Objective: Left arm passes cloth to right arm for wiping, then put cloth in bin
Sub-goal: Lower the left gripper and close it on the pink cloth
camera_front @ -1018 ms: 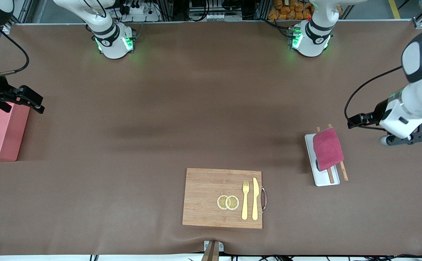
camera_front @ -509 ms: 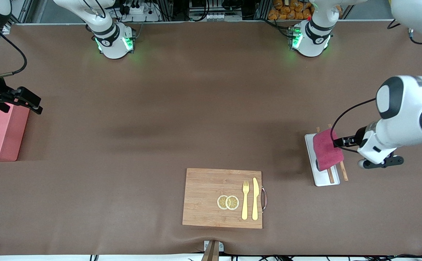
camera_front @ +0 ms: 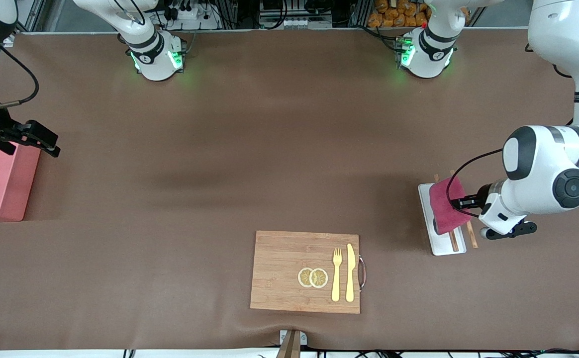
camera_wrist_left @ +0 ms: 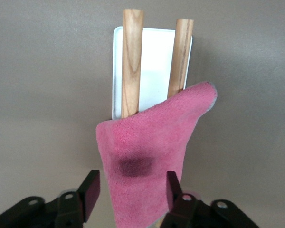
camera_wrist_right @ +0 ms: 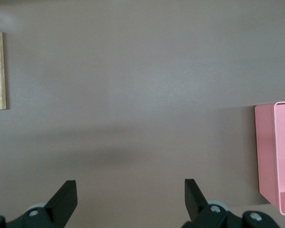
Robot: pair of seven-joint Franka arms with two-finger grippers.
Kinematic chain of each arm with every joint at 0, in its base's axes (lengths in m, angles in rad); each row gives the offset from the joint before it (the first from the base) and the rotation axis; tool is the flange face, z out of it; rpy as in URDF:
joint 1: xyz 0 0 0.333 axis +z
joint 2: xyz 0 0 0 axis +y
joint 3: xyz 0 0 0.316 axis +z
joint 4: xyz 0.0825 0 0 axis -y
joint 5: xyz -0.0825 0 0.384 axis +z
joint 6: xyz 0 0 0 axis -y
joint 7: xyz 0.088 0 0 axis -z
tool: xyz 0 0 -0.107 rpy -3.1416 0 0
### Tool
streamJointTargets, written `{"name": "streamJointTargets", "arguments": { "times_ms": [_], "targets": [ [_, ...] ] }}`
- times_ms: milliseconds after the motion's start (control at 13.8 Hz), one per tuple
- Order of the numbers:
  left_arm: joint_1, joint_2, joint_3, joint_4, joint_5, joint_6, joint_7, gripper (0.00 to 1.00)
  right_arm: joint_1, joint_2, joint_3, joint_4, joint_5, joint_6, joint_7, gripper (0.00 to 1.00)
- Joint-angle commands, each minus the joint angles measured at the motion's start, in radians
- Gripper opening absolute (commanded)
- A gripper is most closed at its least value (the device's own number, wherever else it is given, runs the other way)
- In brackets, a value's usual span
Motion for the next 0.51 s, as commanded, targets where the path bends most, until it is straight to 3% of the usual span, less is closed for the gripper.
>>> {"name": "streamJointTargets", "arguments": {
  "times_ms": [0, 436],
  "targets": [
    [0.004, 0.010, -0.003, 0.011, 0.009, 0.002, -0.020, 0.60, -0.002, 0.006, 0.008, -0.006, 0.005, 0.004, 0.022, 1.00],
    [0.005, 0.030, -0.001, 0.011, 0.009, 0.007, -0.020, 0.41, 0.001, 0.009, 0.010, -0.006, 0.005, 0.006, 0.027, 1.00]
  ]
}}
